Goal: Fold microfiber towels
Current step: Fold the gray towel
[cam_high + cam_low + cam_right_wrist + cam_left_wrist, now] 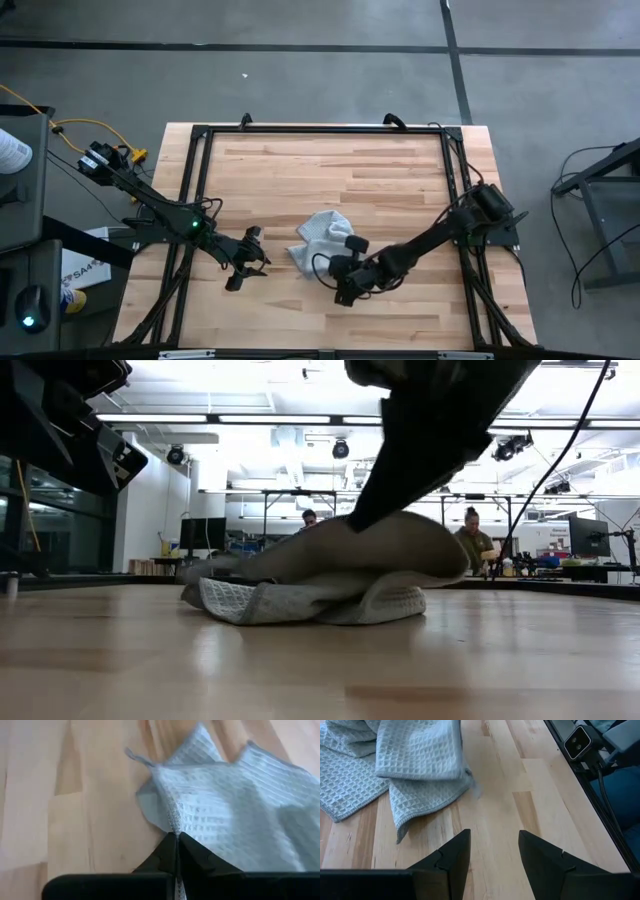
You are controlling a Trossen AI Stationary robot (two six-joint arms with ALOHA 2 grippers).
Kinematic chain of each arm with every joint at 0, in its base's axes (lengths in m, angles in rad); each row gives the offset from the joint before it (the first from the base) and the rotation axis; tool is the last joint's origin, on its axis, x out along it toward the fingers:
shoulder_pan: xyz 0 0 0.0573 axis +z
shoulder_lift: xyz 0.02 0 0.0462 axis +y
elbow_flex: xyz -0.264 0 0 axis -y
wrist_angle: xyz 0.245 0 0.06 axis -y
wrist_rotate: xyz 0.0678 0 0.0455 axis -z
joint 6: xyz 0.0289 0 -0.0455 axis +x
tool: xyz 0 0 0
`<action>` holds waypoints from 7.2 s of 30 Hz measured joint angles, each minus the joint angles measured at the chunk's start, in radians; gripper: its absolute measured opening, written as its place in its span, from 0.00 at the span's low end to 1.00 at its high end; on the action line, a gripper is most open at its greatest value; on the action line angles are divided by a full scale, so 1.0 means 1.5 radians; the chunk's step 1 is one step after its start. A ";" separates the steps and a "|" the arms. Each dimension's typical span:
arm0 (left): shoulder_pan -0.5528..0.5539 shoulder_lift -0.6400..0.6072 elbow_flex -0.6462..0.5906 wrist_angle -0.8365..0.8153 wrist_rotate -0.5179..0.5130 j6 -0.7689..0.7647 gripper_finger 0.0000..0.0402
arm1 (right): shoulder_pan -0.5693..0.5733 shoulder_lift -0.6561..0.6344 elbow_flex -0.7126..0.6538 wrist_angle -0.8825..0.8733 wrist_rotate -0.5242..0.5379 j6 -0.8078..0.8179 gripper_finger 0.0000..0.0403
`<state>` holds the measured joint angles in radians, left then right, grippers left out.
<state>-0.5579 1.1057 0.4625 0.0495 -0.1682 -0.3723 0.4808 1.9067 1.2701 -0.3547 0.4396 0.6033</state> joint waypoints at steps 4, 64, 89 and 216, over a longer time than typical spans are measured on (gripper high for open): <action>0.000 0.000 0.000 0.000 0.000 0.000 0.41 | 0.007 -0.017 0.000 -0.046 0.004 0.054 0.01; 0.109 0.183 0.000 0.105 -0.091 0.297 0.41 | 0.162 -0.021 0.000 -0.289 0.243 0.625 0.01; 0.163 0.253 0.001 0.186 0.018 0.339 0.41 | 0.165 -0.021 -0.001 -0.225 0.249 0.588 0.01; 0.163 0.292 0.039 0.152 0.051 0.297 0.00 | 0.041 0.082 0.001 -0.007 -0.243 0.351 0.32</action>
<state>-0.3141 1.5436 0.5213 0.2776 -0.0917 0.0738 0.5426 2.0293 1.2718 -0.3648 0.0750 1.1294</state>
